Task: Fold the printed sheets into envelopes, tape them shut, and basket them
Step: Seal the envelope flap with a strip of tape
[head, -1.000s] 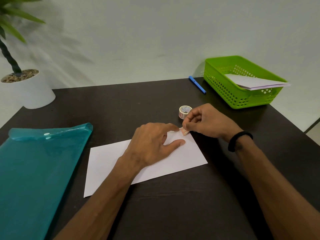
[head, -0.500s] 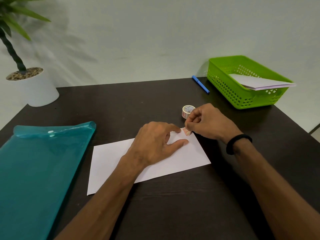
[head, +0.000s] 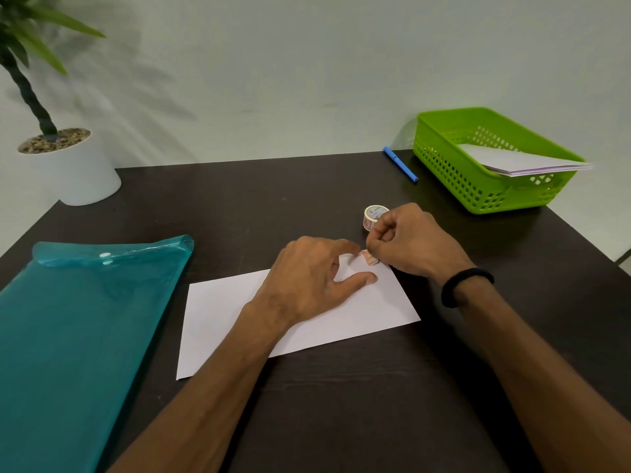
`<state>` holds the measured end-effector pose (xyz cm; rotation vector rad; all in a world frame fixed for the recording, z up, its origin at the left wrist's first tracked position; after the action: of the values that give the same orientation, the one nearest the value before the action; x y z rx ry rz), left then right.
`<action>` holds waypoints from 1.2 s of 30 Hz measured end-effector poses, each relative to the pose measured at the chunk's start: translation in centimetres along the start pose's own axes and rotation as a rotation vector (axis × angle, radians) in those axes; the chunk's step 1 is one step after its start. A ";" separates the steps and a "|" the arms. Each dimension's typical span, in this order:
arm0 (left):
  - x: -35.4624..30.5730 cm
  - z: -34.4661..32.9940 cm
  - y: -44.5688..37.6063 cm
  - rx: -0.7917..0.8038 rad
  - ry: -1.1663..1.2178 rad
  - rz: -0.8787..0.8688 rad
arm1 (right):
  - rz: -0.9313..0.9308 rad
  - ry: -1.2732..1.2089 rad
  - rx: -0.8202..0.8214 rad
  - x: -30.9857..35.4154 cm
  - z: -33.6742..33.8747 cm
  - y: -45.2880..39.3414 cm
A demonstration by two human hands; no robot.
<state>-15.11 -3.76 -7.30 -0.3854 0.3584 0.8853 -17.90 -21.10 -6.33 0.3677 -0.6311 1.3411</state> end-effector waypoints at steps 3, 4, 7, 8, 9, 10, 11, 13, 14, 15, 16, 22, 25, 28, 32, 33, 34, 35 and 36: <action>0.0 0.0 0.0 -0.002 0.004 -0.008 | 0.002 0.016 0.001 0.2 0.0 0.0; 0.0 0.0 0.0 -0.003 0.001 -0.011 | 0.002 0.017 0.007 0.2 0.0 0.0; -0.1 -0.1 -0.1 -0.013 -0.017 -0.023 | 0.005 0.023 0.018 0.4 -0.1 0.0; 0.0 -0.2 -0.1 -0.017 -0.028 -0.027 | 0.009 0.028 0.016 0.4 -0.1 0.1; 0.0 -0.3 -0.2 -0.020 -0.037 -0.030 | 0.013 0.035 0.013 0.4 -0.1 0.1; 0.1 -0.4 -0.2 -0.022 -0.045 -0.034 | 0.016 0.042 0.011 0.4 -0.1 0.1; 0.1 -0.5 -0.2 -0.022 -0.050 -0.037 | 0.019 0.049 0.010 0.5 -0.2 0.1; 0.1 -0.6 -0.3 -0.016 -0.059 -0.041 | 0.026 0.064 0.019 0.6 -0.2 0.1; 0.1 -0.6 -0.4 -0.014 -0.061 -0.043 | 0.035 0.073 0.030 0.7 -0.3 0.1; 0.1 -0.6 -0.4 -0.016 -0.061 -0.047 | 0.049 0.081 0.043 0.8 -0.4 0.1; 0.0 -0.6 -0.4 -0.022 -0.061 -0.051 | 0.063 0.089 0.056 0.9 -0.4 0.2; 0.1 -0.7 -0.4 -0.039 -0.078 -0.049 | 0.095 0.129 0.096 1.2 -0.3 0.3; 0.1 -0.8 -0.4 -0.043 -0.086 -0.038 | 0.103 0.138 0.106 1.3 -0.2 0.5; 0.2 -0.8 -0.3 -0.053 -0.088 -0.037 | 0.101 0.134 0.105 1.3 -0.1 0.5; 0.1 -0.8 -0.3 -0.059 -0.080 -0.041 | 0.095 0.119 0.095 1.3 0.1 0.5; 0.1 -0.9 -0.3 -0.061 -0.077 -0.042 | 0.093 0.118 0.096 1.3 0.1 0.5; 0.1 -0.9 -0.3 -0.057 -0.076 -0.040 | 0.092 0.122 0.098 1.3 0.1 0.5; 0.2 -0.9 -0.3 -0.047 -0.078 -0.033 | 0.091 0.131 0.099 1.3 0.0 0.5; 0.2 -1.0 -0.4 -0.039 -0.082 -0.025 | 0.089 0.147 0.097 1.3 -0.1 0.5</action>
<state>-14.83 -4.32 -8.14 -0.3876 0.2608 0.8815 -18.23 -19.92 -5.72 0.3185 -0.4655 1.4724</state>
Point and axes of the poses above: each hand's wrist, its own y-axis away from the middle knuckle, its own z-axis out of the back of the hand, x = y × z, the point moved 4 cm from there along -y, towards the middle knuckle, and after that the axes turned 12 degrees about z, right-handed, at the moved point
